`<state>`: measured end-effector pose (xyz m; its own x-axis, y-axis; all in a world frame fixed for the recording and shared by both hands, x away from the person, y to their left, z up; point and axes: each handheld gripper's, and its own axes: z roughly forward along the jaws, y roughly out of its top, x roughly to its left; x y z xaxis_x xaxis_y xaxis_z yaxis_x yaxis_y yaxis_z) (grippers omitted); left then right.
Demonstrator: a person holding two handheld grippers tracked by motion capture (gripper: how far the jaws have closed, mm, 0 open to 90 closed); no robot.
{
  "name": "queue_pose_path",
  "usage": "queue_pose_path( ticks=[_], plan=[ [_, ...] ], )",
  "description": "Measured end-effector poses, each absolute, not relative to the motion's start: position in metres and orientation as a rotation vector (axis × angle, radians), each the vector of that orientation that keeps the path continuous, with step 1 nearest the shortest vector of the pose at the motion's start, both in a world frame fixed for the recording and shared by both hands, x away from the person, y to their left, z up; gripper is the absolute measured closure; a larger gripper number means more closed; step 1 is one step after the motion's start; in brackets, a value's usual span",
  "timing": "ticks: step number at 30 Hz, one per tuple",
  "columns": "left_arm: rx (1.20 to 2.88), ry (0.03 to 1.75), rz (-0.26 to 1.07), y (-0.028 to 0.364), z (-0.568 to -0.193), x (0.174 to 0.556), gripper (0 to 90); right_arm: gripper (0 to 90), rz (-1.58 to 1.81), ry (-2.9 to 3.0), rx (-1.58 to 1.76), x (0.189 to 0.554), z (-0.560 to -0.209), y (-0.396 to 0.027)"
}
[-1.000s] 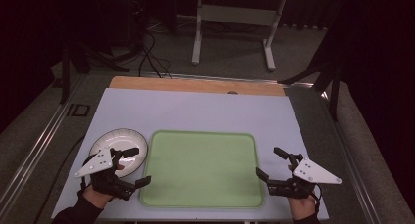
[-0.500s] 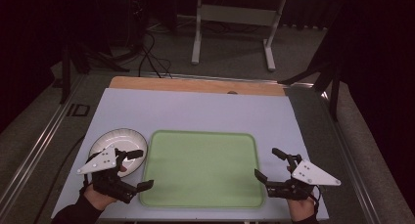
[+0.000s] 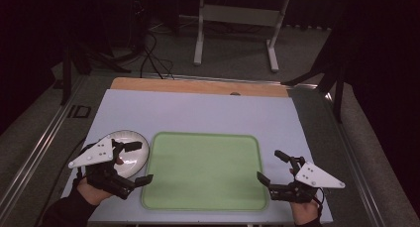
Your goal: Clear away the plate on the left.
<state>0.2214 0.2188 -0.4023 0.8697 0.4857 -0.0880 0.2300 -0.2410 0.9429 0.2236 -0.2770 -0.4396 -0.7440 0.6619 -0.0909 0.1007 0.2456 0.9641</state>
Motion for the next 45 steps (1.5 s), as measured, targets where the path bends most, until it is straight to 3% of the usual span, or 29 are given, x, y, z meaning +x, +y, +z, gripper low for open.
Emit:
queue_pose_path(
  ticks=[23, 45],
  plan=[
    [1.866, 0.603, 0.268, 0.244, -0.377, 0.24, 1.0, 13.0, 1.516, 2.046, 0.673, 0.222, -0.44, -0.274],
    [1.857, 0.795, 0.3, 0.289, -0.406, 0.256, 1.1, 13.1, 1.509, 2.055, 0.665, 0.222, -0.44, -0.272]
  ],
)
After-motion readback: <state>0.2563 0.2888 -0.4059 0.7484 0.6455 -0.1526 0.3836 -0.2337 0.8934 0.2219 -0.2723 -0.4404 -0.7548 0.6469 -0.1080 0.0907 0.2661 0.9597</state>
